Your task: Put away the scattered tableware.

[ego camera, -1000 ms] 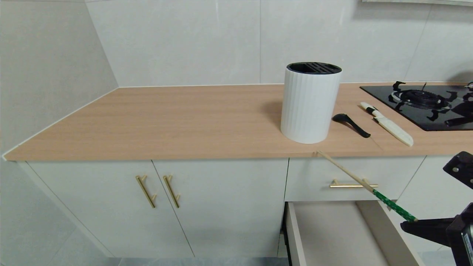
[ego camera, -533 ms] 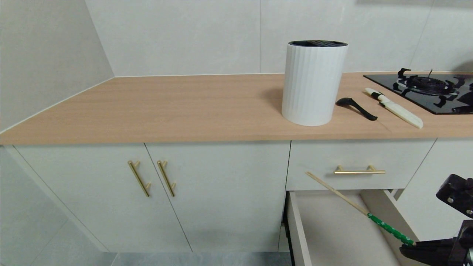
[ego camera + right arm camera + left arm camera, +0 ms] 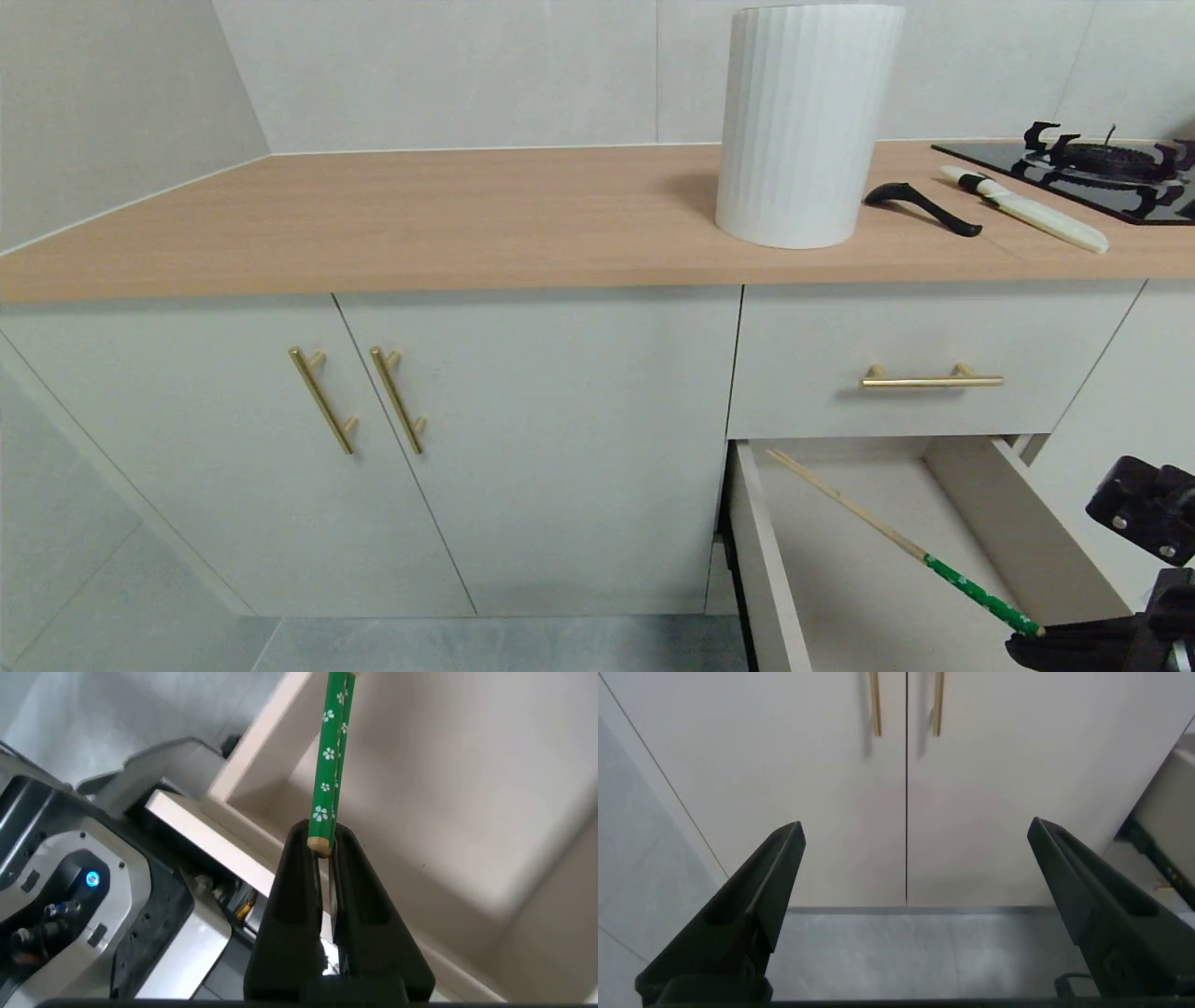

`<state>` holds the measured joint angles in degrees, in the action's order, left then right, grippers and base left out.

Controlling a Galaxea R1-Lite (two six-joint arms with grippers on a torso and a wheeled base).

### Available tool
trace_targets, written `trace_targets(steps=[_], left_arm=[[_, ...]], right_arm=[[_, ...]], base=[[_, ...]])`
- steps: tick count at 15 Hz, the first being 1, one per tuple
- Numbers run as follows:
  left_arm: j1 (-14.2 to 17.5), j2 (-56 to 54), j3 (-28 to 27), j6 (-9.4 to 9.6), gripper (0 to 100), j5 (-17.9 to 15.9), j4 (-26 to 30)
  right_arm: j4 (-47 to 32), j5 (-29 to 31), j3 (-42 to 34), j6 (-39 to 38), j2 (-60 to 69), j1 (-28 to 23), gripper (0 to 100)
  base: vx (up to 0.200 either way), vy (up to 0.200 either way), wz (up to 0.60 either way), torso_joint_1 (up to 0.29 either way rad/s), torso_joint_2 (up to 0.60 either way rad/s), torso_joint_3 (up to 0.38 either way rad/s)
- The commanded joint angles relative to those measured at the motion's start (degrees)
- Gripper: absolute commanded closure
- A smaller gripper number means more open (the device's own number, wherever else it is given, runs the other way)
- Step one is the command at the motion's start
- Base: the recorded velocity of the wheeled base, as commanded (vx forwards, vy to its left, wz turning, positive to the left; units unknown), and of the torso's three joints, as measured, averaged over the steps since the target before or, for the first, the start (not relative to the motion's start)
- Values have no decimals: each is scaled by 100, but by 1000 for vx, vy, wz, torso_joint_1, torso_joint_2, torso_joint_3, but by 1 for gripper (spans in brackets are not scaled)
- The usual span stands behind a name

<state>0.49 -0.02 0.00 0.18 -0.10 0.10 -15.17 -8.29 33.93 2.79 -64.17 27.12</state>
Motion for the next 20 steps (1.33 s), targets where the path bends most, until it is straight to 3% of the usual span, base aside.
trace_targets(steps=[1, 7, 10, 12, 16, 20], left_arm=[[4, 2, 0, -1, 0, 10, -1], [4, 2, 0, -1, 0, 1, -1], [4, 2, 0, -1, 0, 1, -1], [4, 2, 0, -1, 0, 1, -1], [4, 2, 0, -1, 0, 1, -1], [4, 2, 0, -1, 0, 1, -1]], right_arm=[[5, 3, 0, 2, -69, 3, 100], [84, 73, 35, -24, -263, -5, 100], [93, 785, 290, -481, -1467, -348, 100], [101, 820, 457, -710, -1976, -577, 100], [778, 811, 369, -727, -2706, -805, 100], [2141, 803, 149, -1149, -3884, -752, 100]], base=[[0, 0, 0, -32, 212, 168], [0, 0, 0, -14, 34, 21], [0, 0, 0, 0, 0, 0], [0, 0, 0, 0, 0, 0], [0, 0, 0, 0, 0, 0], [0, 0, 0, 0, 0, 0]])
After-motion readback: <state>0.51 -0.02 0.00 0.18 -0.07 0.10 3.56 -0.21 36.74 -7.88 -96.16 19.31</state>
